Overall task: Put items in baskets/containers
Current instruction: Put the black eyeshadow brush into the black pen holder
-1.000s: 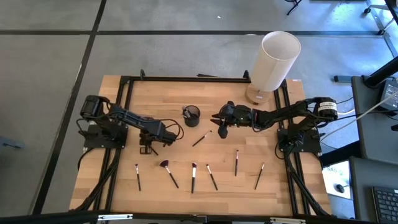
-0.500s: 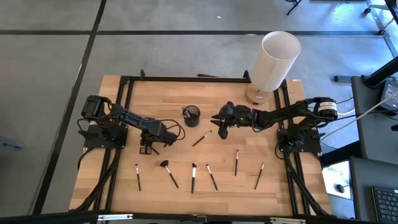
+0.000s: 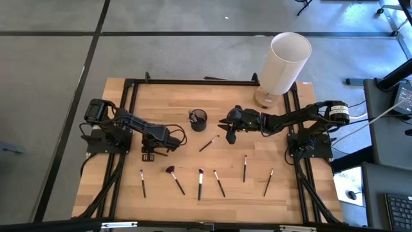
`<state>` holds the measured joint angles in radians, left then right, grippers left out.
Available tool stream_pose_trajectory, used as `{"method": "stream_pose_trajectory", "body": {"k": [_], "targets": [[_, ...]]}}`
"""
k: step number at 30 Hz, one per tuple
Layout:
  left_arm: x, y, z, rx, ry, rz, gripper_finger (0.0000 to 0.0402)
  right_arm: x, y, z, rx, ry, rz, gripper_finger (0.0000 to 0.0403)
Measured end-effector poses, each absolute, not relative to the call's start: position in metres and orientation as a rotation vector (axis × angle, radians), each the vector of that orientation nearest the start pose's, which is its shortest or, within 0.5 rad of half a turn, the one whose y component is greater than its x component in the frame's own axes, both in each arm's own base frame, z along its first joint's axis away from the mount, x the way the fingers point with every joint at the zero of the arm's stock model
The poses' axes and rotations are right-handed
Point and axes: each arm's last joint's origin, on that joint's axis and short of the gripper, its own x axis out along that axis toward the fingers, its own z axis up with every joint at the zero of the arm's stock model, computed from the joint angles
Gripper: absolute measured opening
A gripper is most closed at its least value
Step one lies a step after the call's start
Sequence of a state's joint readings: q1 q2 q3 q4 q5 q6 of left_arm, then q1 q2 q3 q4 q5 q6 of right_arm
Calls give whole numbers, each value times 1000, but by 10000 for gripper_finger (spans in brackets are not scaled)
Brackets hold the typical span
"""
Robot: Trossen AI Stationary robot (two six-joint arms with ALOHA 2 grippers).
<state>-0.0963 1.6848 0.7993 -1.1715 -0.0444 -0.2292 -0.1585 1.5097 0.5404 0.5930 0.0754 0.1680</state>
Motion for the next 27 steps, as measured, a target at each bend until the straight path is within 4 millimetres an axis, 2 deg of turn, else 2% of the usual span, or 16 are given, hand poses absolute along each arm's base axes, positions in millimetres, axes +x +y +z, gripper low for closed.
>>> {"method": "stream_pose_trajectory", "body": {"k": [6,9,13,21,24,27], "targets": [[201,-22,148,-8,2137,306,141,278,-47,163,181,357,-263,110],[197,-26,139,-30,2063,333,141,278,-46,163,182,357,-256,110],[192,-35,127,-41,2024,282,141,278,-46,163,186,360,-239,110],[192,-42,124,1,1997,238,139,278,-46,164,189,351,-239,110],[193,-43,123,25,1974,234,124,278,-46,164,190,351,-239,110],[195,-43,122,12,1962,221,88,278,-46,164,191,350,-239,110]]}}
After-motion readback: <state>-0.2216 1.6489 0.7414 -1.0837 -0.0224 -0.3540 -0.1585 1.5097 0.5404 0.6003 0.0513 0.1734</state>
